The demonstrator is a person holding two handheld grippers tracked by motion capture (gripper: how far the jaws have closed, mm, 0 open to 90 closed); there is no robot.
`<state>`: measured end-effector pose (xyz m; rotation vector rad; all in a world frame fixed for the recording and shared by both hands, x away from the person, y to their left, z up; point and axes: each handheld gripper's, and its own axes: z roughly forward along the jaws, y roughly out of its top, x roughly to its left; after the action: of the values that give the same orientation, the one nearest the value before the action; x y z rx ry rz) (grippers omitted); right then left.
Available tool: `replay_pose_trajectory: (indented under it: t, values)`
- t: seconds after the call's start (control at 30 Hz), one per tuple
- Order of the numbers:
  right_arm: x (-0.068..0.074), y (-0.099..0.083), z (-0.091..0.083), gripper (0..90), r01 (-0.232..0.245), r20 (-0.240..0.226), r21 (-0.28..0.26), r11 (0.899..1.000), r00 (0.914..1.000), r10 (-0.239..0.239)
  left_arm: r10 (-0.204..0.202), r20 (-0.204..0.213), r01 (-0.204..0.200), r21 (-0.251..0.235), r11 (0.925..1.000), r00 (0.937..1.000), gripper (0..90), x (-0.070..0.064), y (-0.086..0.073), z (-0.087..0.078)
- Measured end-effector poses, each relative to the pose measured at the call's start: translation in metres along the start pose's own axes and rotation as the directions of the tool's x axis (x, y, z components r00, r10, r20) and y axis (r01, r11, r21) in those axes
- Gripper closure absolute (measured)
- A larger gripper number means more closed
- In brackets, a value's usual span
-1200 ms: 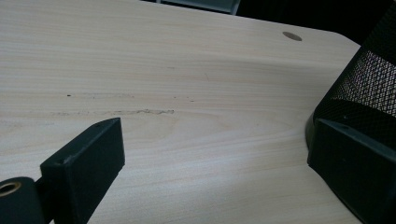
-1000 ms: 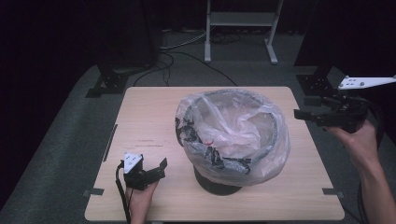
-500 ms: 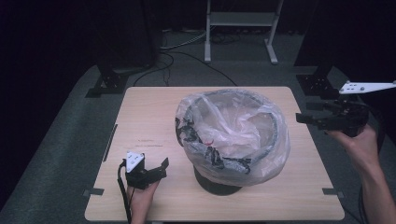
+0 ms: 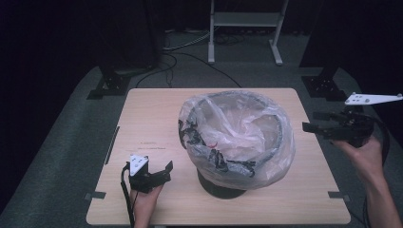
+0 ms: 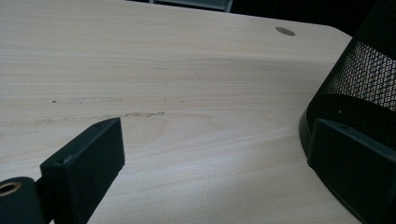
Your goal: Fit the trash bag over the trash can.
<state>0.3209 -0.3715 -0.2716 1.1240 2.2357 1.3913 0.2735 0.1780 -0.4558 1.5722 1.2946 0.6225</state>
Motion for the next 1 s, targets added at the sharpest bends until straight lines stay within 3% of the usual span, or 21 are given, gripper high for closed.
replay_pose_trajectory:
  t: [1.0]
  values:
    - [-0.017,-0.044,0.012,25.7,-0.080,-0.004,0.031,0.996,0.9968,0.080,-0.001,0.000,0.001,0.001,1.0000,1.0000,2.9,0.000,0.000,-0.001]
